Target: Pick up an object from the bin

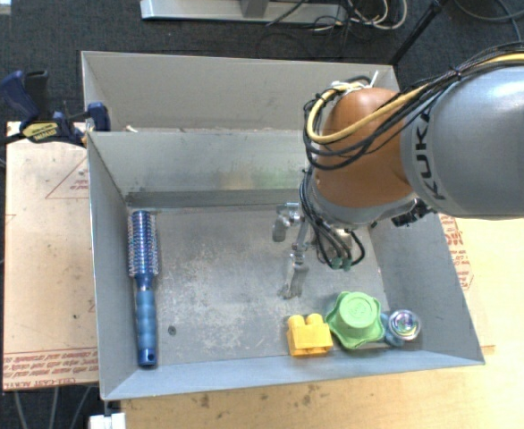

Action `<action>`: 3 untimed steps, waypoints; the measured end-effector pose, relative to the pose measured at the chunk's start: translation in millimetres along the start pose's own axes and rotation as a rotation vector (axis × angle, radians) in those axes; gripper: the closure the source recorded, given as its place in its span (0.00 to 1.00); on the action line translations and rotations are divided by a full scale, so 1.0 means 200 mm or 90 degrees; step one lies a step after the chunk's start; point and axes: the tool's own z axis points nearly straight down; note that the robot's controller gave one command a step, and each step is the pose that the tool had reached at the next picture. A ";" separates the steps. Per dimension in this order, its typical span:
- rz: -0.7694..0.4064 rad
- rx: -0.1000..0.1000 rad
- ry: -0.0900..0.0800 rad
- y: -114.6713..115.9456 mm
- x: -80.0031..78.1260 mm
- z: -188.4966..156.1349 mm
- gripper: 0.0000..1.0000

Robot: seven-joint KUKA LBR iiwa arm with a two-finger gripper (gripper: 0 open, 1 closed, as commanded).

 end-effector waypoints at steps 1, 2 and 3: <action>-0.126 -0.001 0.007 0.22 0.39 0.19 0.00; -0.072 0.001 0.001 -0.05 0.22 0.09 0.00; -0.110 -0.004 -0.003 0.32 -0.02 -0.10 0.00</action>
Offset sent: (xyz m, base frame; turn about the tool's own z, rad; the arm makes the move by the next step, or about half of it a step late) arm -0.0727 0.0483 -0.0366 -0.1964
